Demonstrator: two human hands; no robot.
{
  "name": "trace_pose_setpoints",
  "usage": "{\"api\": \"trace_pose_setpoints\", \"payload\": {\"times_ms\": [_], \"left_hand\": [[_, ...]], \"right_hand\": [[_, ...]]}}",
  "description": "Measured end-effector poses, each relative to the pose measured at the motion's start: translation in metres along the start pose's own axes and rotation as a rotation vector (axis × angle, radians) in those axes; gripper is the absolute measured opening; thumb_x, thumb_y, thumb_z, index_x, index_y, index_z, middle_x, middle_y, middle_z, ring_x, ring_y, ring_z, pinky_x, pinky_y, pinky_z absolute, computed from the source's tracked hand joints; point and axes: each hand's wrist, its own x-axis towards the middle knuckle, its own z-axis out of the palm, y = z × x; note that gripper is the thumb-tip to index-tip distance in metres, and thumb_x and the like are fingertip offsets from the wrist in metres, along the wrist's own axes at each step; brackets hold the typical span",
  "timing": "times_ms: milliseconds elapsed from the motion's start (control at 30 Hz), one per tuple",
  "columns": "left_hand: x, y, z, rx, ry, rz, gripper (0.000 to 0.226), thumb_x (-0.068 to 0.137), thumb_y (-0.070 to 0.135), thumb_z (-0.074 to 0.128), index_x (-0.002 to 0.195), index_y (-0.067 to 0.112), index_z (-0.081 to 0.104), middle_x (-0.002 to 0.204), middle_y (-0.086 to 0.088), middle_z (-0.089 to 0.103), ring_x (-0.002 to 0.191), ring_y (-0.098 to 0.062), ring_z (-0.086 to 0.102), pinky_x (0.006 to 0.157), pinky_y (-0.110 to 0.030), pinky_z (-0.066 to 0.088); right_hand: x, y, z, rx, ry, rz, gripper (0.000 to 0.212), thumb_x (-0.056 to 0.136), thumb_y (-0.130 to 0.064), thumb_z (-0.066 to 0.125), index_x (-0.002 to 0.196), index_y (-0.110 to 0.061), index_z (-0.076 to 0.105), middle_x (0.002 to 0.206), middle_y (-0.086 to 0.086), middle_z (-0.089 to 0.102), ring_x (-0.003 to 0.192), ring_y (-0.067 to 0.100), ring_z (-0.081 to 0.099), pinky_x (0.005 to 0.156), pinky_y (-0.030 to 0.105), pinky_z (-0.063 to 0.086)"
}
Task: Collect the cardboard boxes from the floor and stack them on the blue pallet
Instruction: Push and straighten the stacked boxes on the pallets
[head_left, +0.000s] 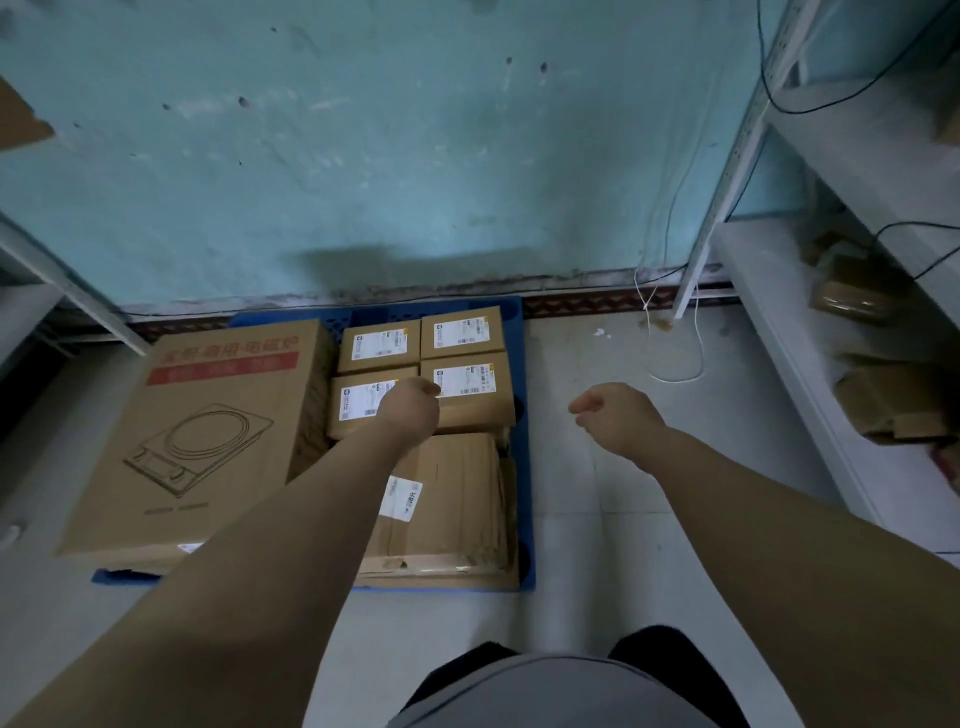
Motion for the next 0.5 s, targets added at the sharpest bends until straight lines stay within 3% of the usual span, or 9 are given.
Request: {"api": "trace_pose_setpoints", "payload": {"times_ms": [167,300,400,500], "left_hand": [[0.042,0.041,0.027,0.029,0.023,-0.043,0.039,0.098,0.006,0.039,0.134,0.01,0.055,0.132,-0.014,0.058,0.116,-0.032,0.057,0.099,-0.042,0.05],[0.075,0.093,0.063,0.027,0.023,-0.093,0.04,0.099,0.009,0.036,0.135,0.013,0.055,0.123,-0.018,0.062,0.11,-0.037,0.06,0.089,-0.041,0.052],[0.096,0.123,0.081,-0.003,0.028,-0.163,0.043,0.098,0.012,0.036,0.136,0.017,0.055,0.125,-0.015,0.061,0.098,-0.029,0.062,0.071,-0.031,0.048],[0.114,0.139,0.087,0.009,0.042,-0.209,0.042,0.098,0.013,0.038,0.137,0.016,0.053,0.129,-0.011,0.058,0.095,-0.024,0.059,0.069,-0.026,0.046]], "right_hand": [[0.063,0.018,-0.03,-0.027,-0.085,0.001,0.024,0.094,-0.014,0.056,0.115,-0.013,0.068,0.125,0.007,0.062,0.115,0.022,0.057,0.091,0.023,0.042],[0.127,0.042,-0.07,-0.114,-0.195,-0.014,0.026,0.094,-0.018,0.054,0.117,-0.015,0.067,0.125,0.004,0.063,0.115,0.021,0.057,0.092,0.024,0.042],[0.173,0.055,-0.095,-0.193,-0.249,-0.002,0.022,0.094,-0.022,0.055,0.107,-0.015,0.071,0.115,0.004,0.067,0.107,0.023,0.06,0.085,0.025,0.044],[0.218,0.053,-0.099,-0.228,-0.272,0.014,0.023,0.094,-0.024,0.052,0.085,-0.013,0.071,0.096,0.007,0.067,0.094,0.027,0.062,0.068,0.023,0.042]]}}
